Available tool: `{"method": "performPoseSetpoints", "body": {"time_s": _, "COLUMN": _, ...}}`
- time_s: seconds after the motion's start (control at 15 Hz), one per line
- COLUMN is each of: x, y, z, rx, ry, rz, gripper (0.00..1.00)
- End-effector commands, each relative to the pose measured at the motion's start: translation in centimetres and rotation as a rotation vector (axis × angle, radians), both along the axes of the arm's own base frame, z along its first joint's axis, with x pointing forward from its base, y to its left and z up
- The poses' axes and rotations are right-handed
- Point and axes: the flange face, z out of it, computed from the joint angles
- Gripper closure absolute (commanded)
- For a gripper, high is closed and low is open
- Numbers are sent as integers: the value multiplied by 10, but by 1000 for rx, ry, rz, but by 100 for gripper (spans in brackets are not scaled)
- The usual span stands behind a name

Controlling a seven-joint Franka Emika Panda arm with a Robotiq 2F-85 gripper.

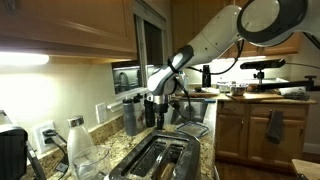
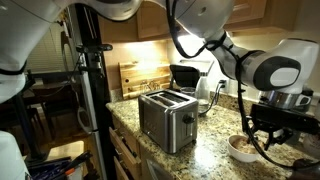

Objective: Put the two slices of bread in the two slots of the toaster

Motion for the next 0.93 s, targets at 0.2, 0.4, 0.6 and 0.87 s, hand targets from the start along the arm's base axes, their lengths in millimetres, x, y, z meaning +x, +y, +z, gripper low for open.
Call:
{"method": "performPoseSetpoints", "body": {"time_s": 0.2, "x": 1, "y": -7, "z": 2, "rx": 29, "ry": 11, "rz": 8, "gripper": 88}}
{"method": "performPoseSetpoints", "body": {"time_s": 0.4, "x": 1, "y": -7, "z": 3, "rx": 28, "ry": 10, "rz": 7, "gripper": 92}}
{"method": "performPoseSetpoints", "body": {"time_s": 0.6, "x": 2, "y": -7, "z": 8, "rx": 26, "ry": 5, "rz": 3, "gripper": 92}}
{"method": "performPoseSetpoints", "body": {"time_s": 0.87, "x": 6, "y": -4, "z": 26, "rx": 18, "ry": -21, "rz": 1, "gripper": 91}}
